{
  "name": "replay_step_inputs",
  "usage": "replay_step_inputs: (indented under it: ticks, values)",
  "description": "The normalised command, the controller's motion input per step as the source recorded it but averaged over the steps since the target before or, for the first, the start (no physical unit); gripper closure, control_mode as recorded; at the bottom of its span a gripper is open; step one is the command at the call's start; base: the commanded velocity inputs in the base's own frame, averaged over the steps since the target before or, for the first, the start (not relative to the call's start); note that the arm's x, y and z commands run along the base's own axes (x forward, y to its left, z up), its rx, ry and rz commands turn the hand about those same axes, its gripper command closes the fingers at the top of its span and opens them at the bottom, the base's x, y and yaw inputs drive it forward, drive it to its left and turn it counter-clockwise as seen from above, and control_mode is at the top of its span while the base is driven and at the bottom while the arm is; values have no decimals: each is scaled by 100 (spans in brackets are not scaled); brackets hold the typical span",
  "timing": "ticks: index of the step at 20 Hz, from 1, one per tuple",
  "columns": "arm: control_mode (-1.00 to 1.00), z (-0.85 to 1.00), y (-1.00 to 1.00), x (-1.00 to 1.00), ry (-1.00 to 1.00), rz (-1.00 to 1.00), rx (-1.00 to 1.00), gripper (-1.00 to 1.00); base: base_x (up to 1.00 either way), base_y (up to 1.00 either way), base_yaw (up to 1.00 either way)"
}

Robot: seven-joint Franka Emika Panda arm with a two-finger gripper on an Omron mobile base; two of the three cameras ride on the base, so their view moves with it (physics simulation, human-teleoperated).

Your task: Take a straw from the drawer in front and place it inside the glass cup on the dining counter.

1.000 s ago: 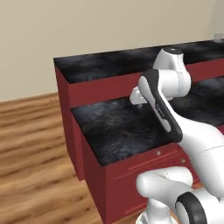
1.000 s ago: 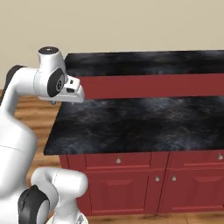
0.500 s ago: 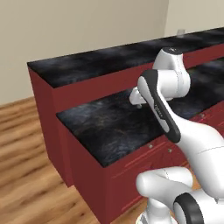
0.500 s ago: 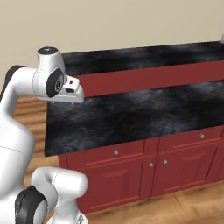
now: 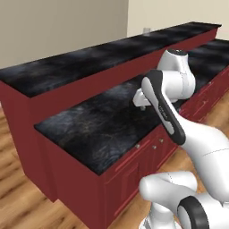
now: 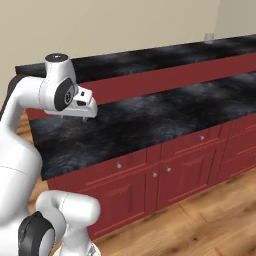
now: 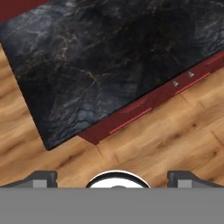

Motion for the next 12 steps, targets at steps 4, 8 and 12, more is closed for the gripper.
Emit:
replay_step_inputs:
  ticks: [4,8,12]
  values:
    - [100,0,0,0,0,0,0,-100,-31,36,-33]
    - [-100,-1,-7,0,0,-15,3,-100,-1,5,-6]
    - [-100,-16,-70,1,0,-14,26,-100,0,0,0]
